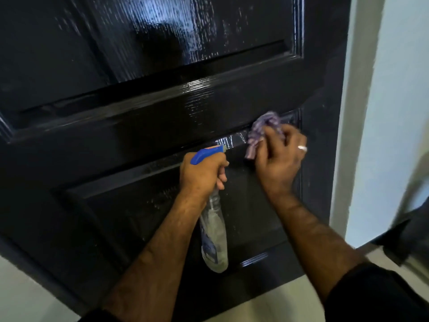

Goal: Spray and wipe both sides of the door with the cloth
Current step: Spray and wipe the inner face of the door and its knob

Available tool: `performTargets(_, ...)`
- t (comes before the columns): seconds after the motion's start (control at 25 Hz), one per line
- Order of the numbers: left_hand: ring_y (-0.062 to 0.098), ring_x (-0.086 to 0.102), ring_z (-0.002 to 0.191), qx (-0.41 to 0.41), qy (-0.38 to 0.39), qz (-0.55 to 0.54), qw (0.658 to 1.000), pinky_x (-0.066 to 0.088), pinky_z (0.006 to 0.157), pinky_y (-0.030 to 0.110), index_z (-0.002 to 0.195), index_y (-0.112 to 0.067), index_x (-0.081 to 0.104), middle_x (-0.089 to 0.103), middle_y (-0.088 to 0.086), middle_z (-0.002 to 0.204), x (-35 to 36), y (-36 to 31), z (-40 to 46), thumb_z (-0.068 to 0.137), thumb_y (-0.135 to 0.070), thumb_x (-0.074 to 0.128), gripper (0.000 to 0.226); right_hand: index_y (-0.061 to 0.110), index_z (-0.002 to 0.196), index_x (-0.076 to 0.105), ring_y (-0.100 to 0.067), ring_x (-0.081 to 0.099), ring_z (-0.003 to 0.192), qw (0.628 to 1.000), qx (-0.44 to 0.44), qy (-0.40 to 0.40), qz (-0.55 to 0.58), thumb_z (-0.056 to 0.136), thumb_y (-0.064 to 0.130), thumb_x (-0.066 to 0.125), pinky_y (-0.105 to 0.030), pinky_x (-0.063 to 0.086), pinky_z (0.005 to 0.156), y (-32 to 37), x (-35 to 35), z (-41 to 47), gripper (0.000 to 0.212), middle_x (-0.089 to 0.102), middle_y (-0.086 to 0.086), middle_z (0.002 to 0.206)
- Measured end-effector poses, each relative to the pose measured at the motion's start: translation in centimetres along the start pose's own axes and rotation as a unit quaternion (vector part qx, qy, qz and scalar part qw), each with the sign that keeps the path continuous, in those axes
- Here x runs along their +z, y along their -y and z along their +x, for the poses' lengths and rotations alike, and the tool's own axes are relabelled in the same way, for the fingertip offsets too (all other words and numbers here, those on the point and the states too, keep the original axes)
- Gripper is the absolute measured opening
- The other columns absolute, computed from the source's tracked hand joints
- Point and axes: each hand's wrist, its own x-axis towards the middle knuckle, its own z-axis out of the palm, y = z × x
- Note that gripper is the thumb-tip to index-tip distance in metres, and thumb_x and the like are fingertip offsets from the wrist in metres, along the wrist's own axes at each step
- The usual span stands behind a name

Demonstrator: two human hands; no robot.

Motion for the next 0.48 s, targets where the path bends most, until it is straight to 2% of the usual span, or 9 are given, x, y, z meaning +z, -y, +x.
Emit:
performTargets(0.04, 0.026, 0.05, 0.038, 0.012, 0.003, -0.004, 1.0, 0.041, 0.045, 0.025, 0.062, 0.002, 0.069, 0.062, 0.017, 0.054, 0.4, 0.0, 0.2, 0.065, -0.02, 0.067, 0.022, 0.01, 0.118, 0.079, -0.039, 0.057, 0.113, 0.995, -0.086, 0.043, 0.032, 0.095, 0.017, 0.068, -0.05, 0.049, 0.094, 1.2, 0.3, -0.7, 0.026, 0.065, -0.022, 0.126)
performTargets(0.12, 0.026, 0.049, 0.039, 0.022, -0.01, -0.032, 0.999, 0.042, 0.043, 0.025, 0.064, 0.003, 0.07, 0.063, 0.018, 0.055, 0.5, 0.3, 0.7, 0.073, -0.011, 0.069, 0.018, 0.004, 0.114, 0.079, -0.042, 0.06, 0.117, 0.958, -0.247, 0.13, 0.065, 0.1, 0.024, 0.063, -0.052, 0.048, 0.099, 2.6, 1.3, -1.7, 0.029, 0.067, -0.026, 0.13)
performTargets(0.16, 0.025, 0.048, 0.039, 0.019, -0.016, -0.045, 0.999, 0.041, 0.041, 0.024, 0.064, 0.002, 0.069, 0.063, 0.018, 0.055, 0.5, 0.5, 0.9, 0.079, -0.006, 0.068, 0.017, 0.003, 0.116, 0.079, -0.043, 0.062, 0.119, 0.94, -0.298, 0.154, 0.056, 0.103, 0.027, 0.061, -0.054, 0.047, 0.102, 2.2, 1.5, -1.2, 0.032, 0.067, -0.027, 0.132)
performTargets(0.2, 0.025, 0.046, 0.038, 0.016, -0.016, -0.049, 0.999, 0.04, 0.04, 0.024, 0.064, 0.001, 0.068, 0.063, 0.018, 0.056, 0.3, 0.6, 0.9, 0.083, -0.002, 0.066, 0.02, 0.005, 0.122, 0.078, -0.044, 0.063, 0.119, 0.935, -0.314, 0.157, 0.041, 0.103, 0.028, 0.063, -0.055, 0.047, 0.102, 0.9, 1.2, -0.1, 0.033, 0.066, -0.027, 0.133)
performTargets(0.28, 0.024, 0.045, 0.037, 0.021, -0.004, -0.035, 0.999, 0.038, 0.041, 0.025, 0.062, 0.001, 0.066, 0.063, 0.019, 0.058, 0.1, 0.7, 0.8, 0.086, 0.0, 0.064, 0.024, 0.01, 0.127, 0.077, -0.044, 0.063, 0.115, 0.962, -0.248, 0.114, -0.015, 0.099, 0.024, 0.07, -0.056, 0.049, 0.097, -3.1, 0.0, 2.0, 0.032, 0.066, -0.024, 0.131)
performTargets(0.36, 0.024, 0.045, 0.037, 0.027, 0.006, -0.026, 0.999, 0.039, 0.042, 0.026, 0.061, -0.001, 0.065, 0.064, 0.019, 0.059, 0.5, 0.9, 0.9, 0.087, -0.001, 0.065, 0.026, 0.014, 0.123, 0.077, -0.041, 0.06, 0.11, 0.995, -0.065, 0.038, -0.07, 0.095, 0.022, 0.071, -0.054, 0.05, 0.089, -6.0, -1.8, 3.7, 0.03, 0.064, -0.02, 0.125)
performTargets(0.44, 0.024, 0.046, 0.038, 0.027, 0.008, -0.027, 0.999, 0.039, 0.044, 0.027, 0.061, -0.002, 0.067, 0.064, 0.018, 0.059, 1.3, 0.8, 0.5, 0.087, -0.001, 0.064, 0.026, 0.014, 0.12, 0.078, -0.039, 0.058, 0.111, 0.994, 0.086, -0.018, -0.067, 0.094, 0.022, 0.071, -0.052, 0.05, 0.091, -5.2, -1.6, 3.1, 0.028, 0.062, -0.02, 0.123)
performTargets(0.48, 0.024, 0.046, 0.038, 0.028, 0.007, -0.03, 0.999, 0.039, 0.044, 0.027, 0.062, -0.001, 0.066, 0.064, 0.018, 0.058, 1.9, 0.6, 0.3, 0.087, 0.0, 0.063, 0.025, 0.014, 0.123, 0.078, -0.04, 0.057, 0.115, 0.993, 0.097, -0.02, -0.066, 0.095, 0.022, 0.071, -0.05, 0.048, 0.096, -4.0, -0.8, 2.2, 0.029, 0.061, -0.021, 0.128)
